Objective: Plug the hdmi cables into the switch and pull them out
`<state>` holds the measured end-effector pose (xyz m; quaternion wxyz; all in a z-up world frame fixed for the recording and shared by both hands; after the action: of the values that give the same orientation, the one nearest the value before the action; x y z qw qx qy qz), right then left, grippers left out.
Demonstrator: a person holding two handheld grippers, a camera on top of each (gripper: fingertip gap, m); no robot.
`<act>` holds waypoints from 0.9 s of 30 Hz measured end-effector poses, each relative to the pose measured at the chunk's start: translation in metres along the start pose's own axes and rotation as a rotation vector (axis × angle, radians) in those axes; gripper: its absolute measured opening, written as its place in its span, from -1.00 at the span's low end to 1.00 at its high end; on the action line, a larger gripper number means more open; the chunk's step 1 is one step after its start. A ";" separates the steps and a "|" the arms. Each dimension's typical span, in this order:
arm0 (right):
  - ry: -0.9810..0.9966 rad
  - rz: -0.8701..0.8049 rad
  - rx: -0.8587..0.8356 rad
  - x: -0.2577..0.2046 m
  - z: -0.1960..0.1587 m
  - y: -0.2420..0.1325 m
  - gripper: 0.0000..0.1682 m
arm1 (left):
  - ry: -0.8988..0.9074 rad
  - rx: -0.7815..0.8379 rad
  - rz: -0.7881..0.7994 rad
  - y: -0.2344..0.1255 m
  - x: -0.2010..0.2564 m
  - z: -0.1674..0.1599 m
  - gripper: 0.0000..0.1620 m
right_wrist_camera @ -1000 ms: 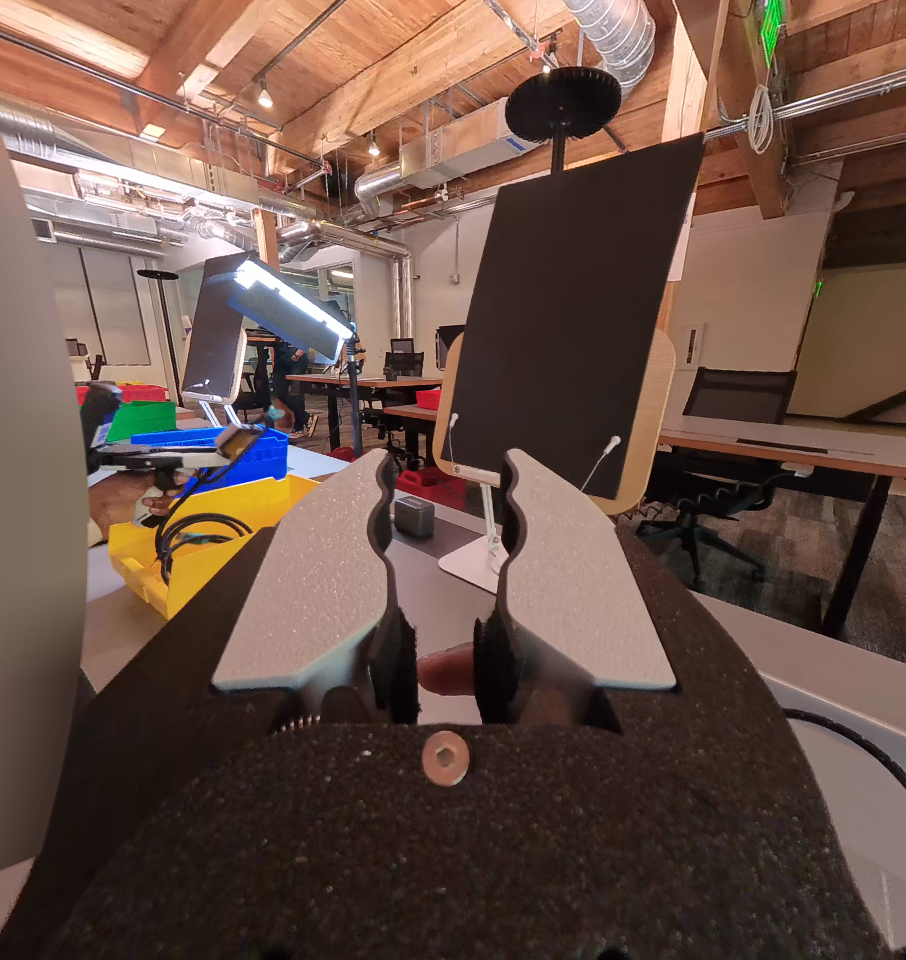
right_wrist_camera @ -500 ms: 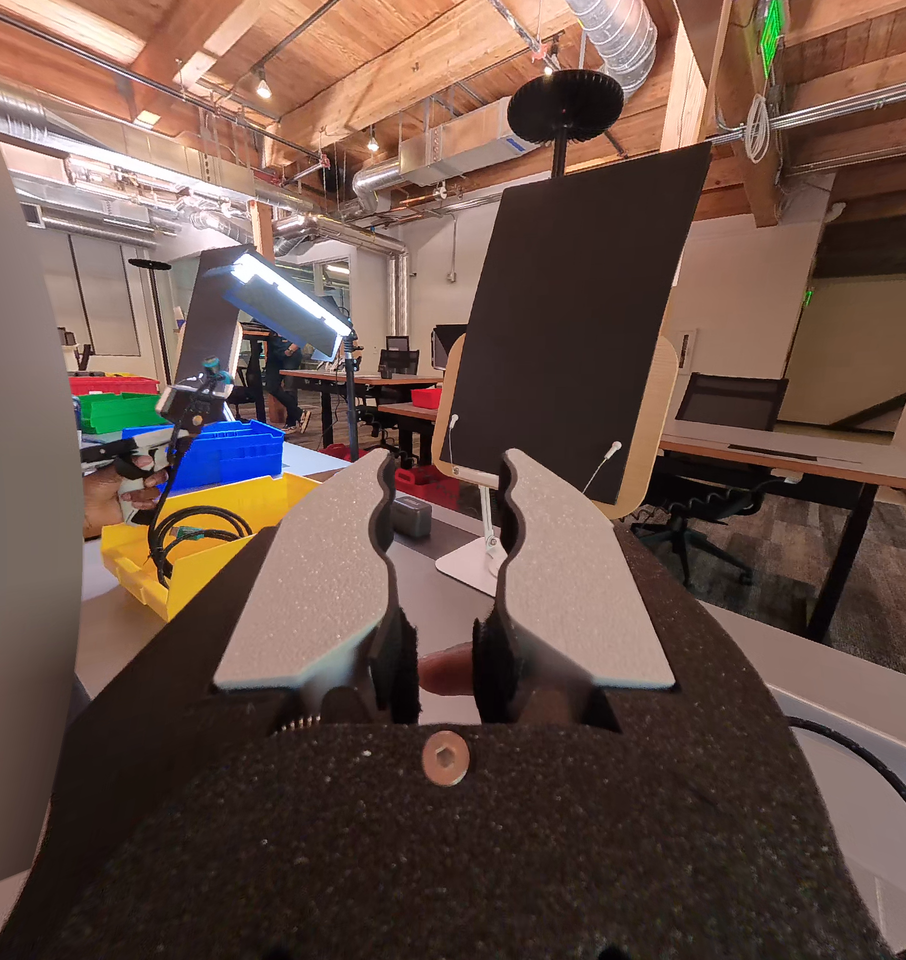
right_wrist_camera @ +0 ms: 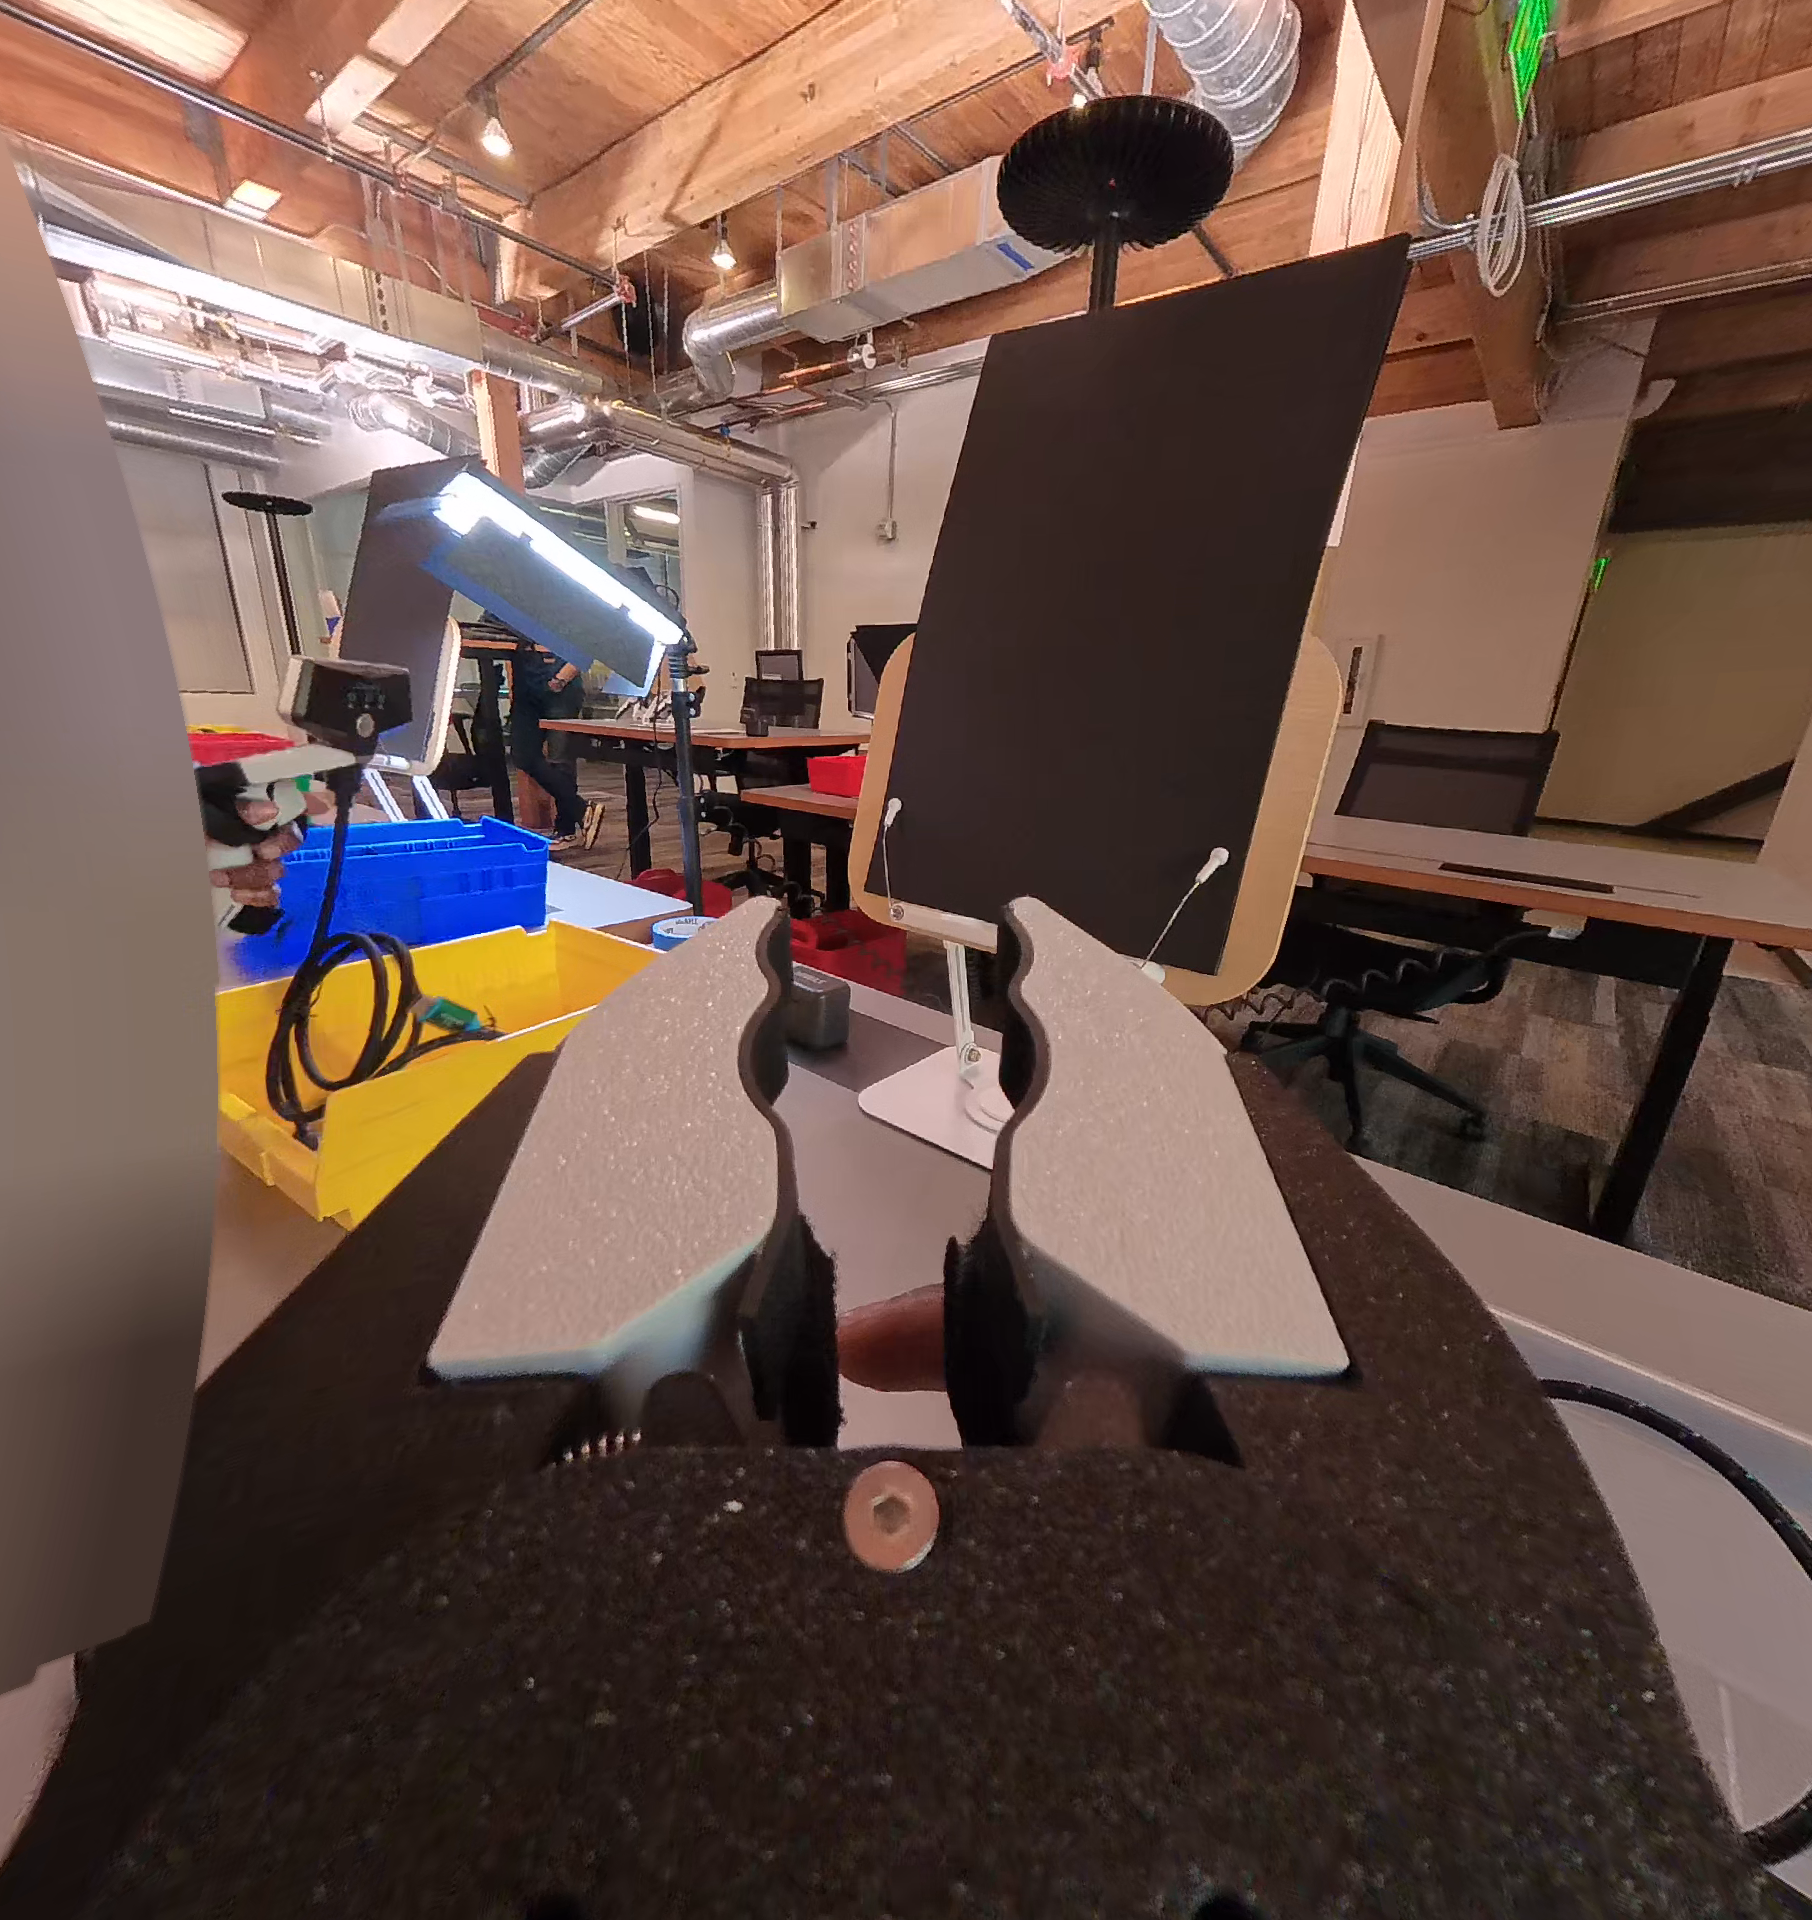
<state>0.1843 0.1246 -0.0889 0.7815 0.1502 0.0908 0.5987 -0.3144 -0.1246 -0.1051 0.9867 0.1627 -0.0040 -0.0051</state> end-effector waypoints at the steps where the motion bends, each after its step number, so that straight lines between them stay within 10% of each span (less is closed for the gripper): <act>1: -0.003 -0.001 -0.003 0.000 0.000 0.000 -0.56 | 0.001 0.001 -0.002 0.003 -0.001 0.002 -0.55; 17: 0.005 -0.011 -0.006 0.001 -0.004 -0.005 -0.57 | 0.243 0.064 0.030 0.042 -0.008 0.067 -0.56; 27: 0.101 0.249 -0.138 -0.047 -0.039 0.039 -0.55 | 0.041 0.101 -0.010 0.019 0.008 0.000 -0.56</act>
<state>0.1237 0.0934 -0.1136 0.7042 0.0758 0.0691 0.7026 -0.3064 -0.1064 -0.0993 0.9771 0.2122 0.0169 -0.0066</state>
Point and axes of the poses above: each gripper's, where its closed fingertips meet, y out along the fingers, z out of its top, x = y × z across the jaws, the point moved 3 cm from there along -y, back along the fingers, and after that the axes turned 5 degrees about x, right-handed, at the moved point
